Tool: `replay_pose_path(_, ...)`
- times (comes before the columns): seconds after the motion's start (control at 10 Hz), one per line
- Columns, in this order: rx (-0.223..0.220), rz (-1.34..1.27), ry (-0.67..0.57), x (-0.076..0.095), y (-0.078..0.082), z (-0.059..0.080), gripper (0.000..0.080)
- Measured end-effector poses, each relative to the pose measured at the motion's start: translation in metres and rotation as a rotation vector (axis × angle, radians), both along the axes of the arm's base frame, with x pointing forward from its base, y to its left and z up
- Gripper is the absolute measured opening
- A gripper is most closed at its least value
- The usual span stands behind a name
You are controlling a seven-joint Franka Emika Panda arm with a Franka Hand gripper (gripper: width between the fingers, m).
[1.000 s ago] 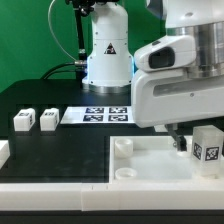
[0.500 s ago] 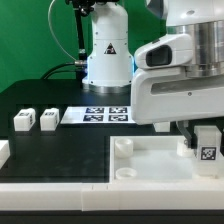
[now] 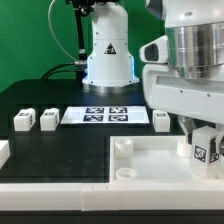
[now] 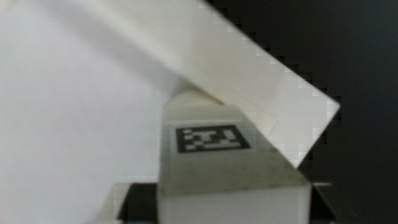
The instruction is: Assemble one leg
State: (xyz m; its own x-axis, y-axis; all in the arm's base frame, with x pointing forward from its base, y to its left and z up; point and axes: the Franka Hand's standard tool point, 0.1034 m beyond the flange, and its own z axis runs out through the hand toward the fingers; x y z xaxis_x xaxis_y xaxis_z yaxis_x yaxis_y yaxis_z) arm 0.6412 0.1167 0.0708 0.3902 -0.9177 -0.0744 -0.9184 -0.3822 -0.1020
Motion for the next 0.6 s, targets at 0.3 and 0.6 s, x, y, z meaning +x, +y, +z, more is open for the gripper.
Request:
replay_pose_path(0.3,0.077,-0.464,0.064,-0.0019,0.0021,-0.0016,0.0297)
replay_pose_path(0.6,0.067,-0.338,0.041,-0.0027,0.002,-0.0038,0.0296)
